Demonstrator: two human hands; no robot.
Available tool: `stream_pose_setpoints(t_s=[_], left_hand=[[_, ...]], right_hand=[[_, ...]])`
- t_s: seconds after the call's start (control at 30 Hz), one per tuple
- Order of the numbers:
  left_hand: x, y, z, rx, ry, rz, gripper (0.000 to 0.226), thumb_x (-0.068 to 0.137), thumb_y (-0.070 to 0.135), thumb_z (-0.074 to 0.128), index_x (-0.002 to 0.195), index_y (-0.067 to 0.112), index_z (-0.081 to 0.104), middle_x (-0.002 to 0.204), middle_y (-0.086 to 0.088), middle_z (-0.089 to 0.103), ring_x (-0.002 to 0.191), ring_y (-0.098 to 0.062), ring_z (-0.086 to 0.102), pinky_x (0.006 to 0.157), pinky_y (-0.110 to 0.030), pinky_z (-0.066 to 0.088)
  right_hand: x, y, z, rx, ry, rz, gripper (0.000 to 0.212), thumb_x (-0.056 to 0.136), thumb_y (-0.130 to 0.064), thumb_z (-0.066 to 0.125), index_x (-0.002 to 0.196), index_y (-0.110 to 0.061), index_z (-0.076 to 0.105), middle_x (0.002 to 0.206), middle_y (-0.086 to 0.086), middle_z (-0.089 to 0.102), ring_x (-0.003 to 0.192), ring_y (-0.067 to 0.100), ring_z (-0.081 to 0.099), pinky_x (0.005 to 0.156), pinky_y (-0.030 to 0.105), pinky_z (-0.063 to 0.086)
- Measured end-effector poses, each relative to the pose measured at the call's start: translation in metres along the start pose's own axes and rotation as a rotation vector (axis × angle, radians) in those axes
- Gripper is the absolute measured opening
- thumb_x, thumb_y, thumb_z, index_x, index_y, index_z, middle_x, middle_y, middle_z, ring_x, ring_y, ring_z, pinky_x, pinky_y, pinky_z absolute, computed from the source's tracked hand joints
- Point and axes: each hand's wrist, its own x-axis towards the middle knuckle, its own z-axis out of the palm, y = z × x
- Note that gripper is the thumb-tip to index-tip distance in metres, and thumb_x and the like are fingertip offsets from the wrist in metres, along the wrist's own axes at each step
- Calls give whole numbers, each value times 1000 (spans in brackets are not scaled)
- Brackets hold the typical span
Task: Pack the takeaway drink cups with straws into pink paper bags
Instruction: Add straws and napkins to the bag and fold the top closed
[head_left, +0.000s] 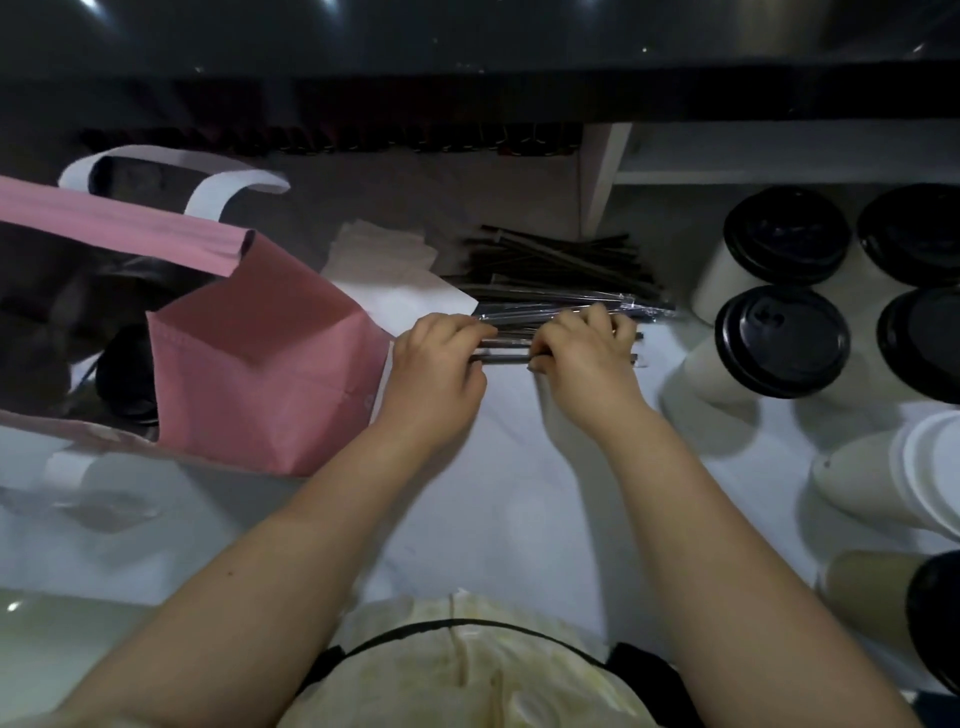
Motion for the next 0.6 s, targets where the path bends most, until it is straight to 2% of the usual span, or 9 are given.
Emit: stream_pose_setpoints(t_s=[0.17, 0.3, 0.43, 0.53, 0.6], left_hand=[[5, -1, -7, -8, 57, 27, 41, 77, -1, 62, 116, 9, 68, 118, -7, 65, 115, -32, 54, 97, -48, 41], [4, 1, -11, -14, 66, 32, 40, 77, 0, 63, 116, 10, 68, 119, -7, 65, 115, -32, 54, 97, -49, 41], [-1, 3, -16, 6, 65, 21, 43, 78, 3, 63, 119, 12, 67, 121, -6, 63, 118, -31, 52, 99, -49, 40], [-3, 5, -22, 37, 70, 5, 45, 78, 4, 64, 123, 13, 65, 124, -6, 61, 120, -31, 50, 101, -46, 38], [-5, 11, -29, 49, 74, -2, 46, 80, 6, 64, 126, 15, 64, 127, -7, 59, 123, -31, 48, 103, -44, 35]], right_hand=[[0, 4, -3, 27, 70, -15, 1, 88, -19, 63, 89, -19, 63, 98, -2, 62, 102, 27, 45, 83, 35, 18], [3, 6, -9, 46, 98, -39, 7, 91, -12, 57, 89, -18, 55, 87, -1, 64, 92, 28, 49, 75, 35, 18], [4, 1, -18, 124, 57, -47, 12, 93, -7, 51, 92, -18, 46, 87, 4, 61, 85, 31, 52, 68, 33, 19], [5, -1, -22, 78, -44, -37, 5, 99, -16, 45, 103, -15, 48, 102, 8, 61, 96, 33, 53, 70, 36, 28], [5, -2, -27, 75, -104, -11, 16, 102, -27, 42, 106, -13, 50, 107, 10, 59, 99, 34, 53, 69, 36, 31]])
